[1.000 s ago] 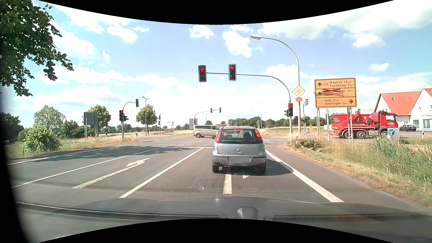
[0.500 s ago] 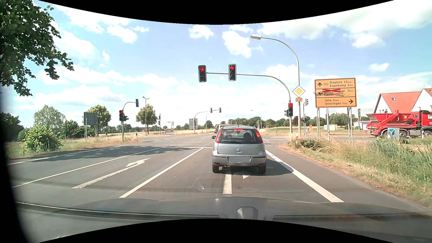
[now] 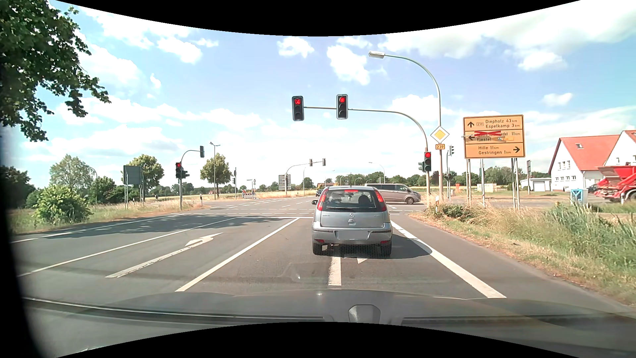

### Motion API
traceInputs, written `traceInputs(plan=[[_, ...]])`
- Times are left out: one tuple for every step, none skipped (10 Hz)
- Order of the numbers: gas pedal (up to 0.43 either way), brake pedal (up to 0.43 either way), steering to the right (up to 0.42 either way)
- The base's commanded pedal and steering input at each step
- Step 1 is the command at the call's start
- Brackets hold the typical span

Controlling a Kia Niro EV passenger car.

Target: Follow the waypoints while adhering to traffic rules and regulations

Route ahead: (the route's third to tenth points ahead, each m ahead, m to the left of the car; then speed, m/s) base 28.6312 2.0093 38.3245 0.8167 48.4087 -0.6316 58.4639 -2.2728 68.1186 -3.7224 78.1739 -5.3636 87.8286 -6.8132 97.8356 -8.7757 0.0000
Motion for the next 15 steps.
traceInputs(plan=[[0.0, 0.006, 0.008], [0.0, 0.006, 0.008], [0.0, 0.006, 0.008], [0.0, 0.006, 0.008], [0.0, 0.006, 0.007], [0.0, 0.006, 0.008], [0.0, 0.006, 0.007], [0.0, 0.006, 0.007], [0.0, 0.006, 0.008], [0.0, 0.006, 0.008], [0.0, 0.006, 0.007], [0.0, 0.006, 0.007], [0.0, 0.006, 0.008], [0.0, 0.006, 0.007], [0.0, 0.006, 0.007]])
